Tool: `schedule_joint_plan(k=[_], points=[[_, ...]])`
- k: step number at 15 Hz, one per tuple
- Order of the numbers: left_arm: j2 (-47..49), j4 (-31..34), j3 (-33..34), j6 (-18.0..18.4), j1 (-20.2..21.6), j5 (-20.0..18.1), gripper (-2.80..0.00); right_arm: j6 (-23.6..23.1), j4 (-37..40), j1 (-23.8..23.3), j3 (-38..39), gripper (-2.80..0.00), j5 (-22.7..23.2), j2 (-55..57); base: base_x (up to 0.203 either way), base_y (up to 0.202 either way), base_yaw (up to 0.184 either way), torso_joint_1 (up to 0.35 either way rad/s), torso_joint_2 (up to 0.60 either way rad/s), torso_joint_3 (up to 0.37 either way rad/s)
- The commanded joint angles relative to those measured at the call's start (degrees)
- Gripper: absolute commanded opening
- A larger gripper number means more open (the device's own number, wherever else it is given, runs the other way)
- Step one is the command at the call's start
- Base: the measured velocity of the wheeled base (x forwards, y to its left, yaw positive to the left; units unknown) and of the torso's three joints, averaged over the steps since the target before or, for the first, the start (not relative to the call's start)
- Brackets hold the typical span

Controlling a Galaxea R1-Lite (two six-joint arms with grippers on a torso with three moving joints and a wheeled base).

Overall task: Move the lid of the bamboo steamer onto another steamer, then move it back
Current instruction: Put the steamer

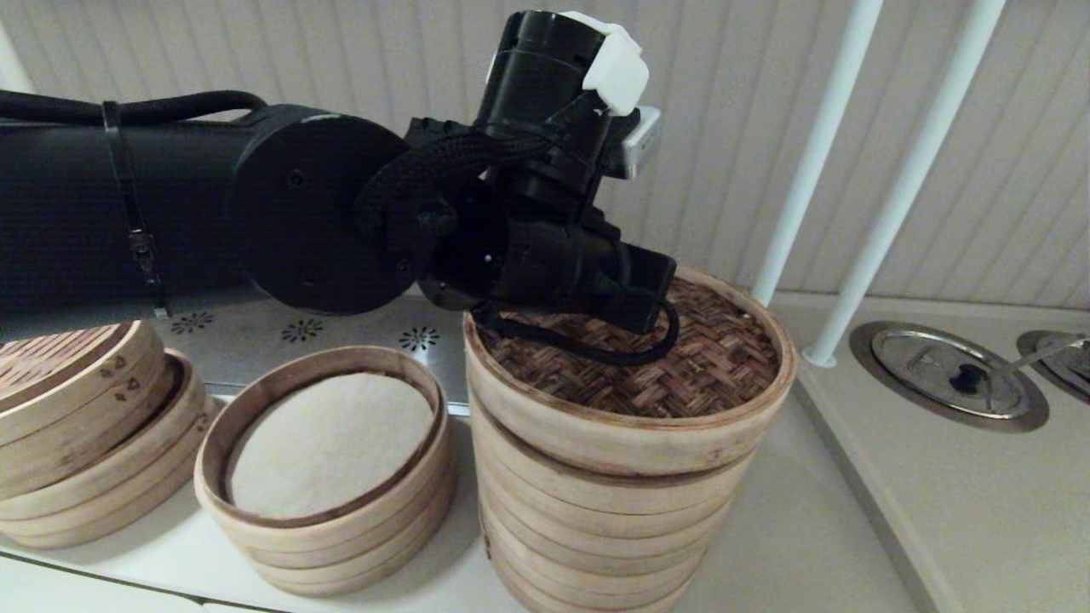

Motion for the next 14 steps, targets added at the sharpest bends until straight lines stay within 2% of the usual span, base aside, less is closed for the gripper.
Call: schedule_joint_plan(k=[1, 14], points=[[0.4, 0.0, 0.5, 0.0, -0.5, 0.1, -2.80, 0.0, 0.0, 0.0, 0.1, -2.80, 0.0, 0.0, 0.000, 0.000, 0.000, 0.000, 0.00, 0.000], [0.0, -0.4, 3.2, -0.2, -1.2, 1.6, -2.80, 0.0, 0.0, 0.0, 0.1, -2.80, 0.0, 0.0, 0.000, 0.000, 0.000, 0.000, 0.00, 0.000]])
